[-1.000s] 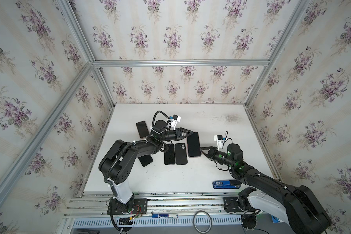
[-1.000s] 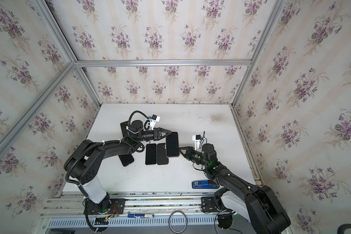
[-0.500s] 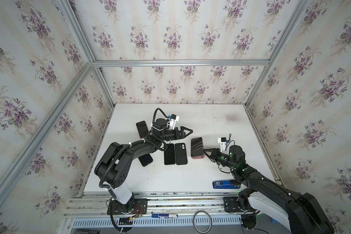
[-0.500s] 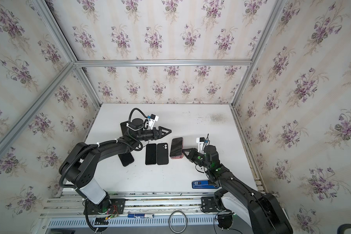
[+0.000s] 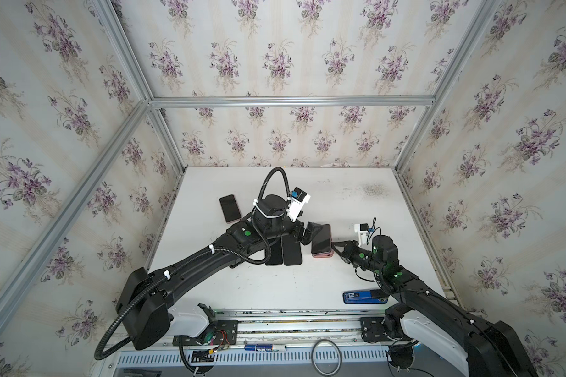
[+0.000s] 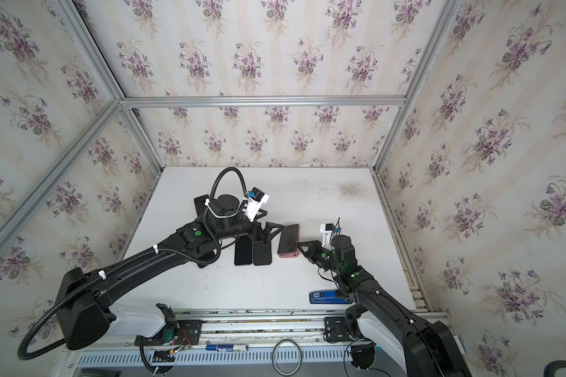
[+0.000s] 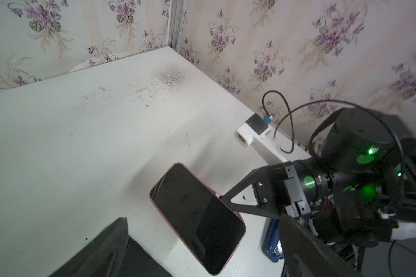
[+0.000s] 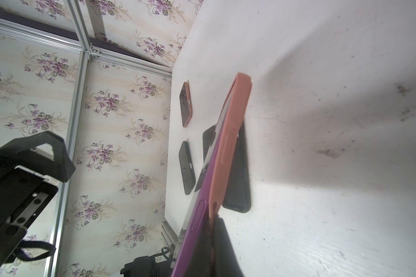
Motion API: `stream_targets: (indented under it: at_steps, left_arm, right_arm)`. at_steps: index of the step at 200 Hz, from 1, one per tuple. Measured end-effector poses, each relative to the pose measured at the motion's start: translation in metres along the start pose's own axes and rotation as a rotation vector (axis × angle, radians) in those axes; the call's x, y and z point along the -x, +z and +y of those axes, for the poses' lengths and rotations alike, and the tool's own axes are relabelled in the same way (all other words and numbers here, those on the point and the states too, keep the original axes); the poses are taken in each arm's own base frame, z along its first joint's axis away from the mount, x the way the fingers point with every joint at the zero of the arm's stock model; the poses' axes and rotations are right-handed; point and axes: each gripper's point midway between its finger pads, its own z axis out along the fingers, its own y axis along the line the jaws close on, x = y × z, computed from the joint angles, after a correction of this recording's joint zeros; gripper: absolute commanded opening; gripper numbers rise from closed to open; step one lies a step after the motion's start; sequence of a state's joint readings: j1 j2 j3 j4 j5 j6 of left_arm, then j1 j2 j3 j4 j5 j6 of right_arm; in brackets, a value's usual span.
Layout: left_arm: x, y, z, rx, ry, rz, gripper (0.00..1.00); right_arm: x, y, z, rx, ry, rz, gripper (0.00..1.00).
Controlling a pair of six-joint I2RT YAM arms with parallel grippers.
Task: Take the phone out of the phone case
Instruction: Remove the phone case from the phone.
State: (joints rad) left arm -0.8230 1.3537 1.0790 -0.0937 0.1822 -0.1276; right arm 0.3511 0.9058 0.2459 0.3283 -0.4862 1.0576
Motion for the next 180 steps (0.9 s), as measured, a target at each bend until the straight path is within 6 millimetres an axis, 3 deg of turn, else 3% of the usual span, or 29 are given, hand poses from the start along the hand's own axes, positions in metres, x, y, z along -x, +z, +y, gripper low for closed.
stream_targets:
  at_steps: [30, 85, 180]
  left_arm:
    - [-0.036, 0.009, -0.043, 0.002, 0.262, 0.131, 1.0]
    - [-0.079, 0.022, -0.054, 0.031, 0.423, 0.276, 1.0]
    - [-0.086, 0.053, -0.054, 0.082, 0.466, 0.334, 0.98]
  right_arm:
    - [-0.001, 0.0, -0.003, -0.01, 0.003, 0.005, 0.0]
    - [-0.005, 0.0, -0.01, -0.031, 0.015, 0.016, 0.0]
    - [-0.008, -0.005, -0.008, -0.016, 0.009, 0.014, 0.0]
